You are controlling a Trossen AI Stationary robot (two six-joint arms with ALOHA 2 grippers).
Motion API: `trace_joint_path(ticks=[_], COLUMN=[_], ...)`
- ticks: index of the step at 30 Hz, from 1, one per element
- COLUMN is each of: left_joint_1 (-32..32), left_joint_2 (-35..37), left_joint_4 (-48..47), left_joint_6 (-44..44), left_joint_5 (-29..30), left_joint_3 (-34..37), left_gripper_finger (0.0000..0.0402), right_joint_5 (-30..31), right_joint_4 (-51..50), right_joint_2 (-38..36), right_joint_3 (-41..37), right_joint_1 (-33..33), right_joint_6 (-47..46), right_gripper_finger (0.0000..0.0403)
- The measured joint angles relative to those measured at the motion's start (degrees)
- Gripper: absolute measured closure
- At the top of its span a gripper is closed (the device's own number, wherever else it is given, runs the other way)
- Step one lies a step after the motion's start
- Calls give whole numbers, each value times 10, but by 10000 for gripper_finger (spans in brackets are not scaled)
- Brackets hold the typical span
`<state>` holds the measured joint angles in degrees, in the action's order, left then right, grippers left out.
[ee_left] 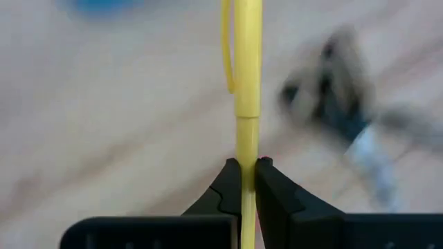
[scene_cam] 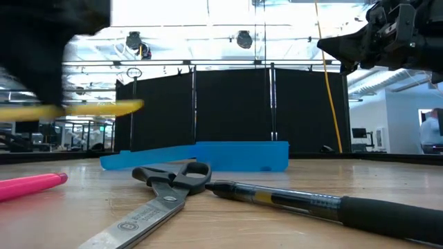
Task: Pick & place school supplies into a supply box
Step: Put the yellow pen into the blue supply box
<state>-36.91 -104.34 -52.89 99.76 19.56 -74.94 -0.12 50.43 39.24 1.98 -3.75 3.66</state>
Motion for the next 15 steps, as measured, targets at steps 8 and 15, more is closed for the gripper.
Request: trace_joint_path(ticks=[8,15], left_joint_1=[125,293], left_joint_2=[89,79], left_joint_4=[48,237], left_joint_6=[-91,-309], left_joint_5=[41,-99], left_joint_3=[-2,-2], left_gripper_finger=[379,382], right_joint_5=[0,0], right_joint_4=[0,-5], right_joint_2=[0,0], right_joint_3=[0,0], right_joint_1=[0,0], right_joint_6=[7,36], right_gripper_finger=[403,403])
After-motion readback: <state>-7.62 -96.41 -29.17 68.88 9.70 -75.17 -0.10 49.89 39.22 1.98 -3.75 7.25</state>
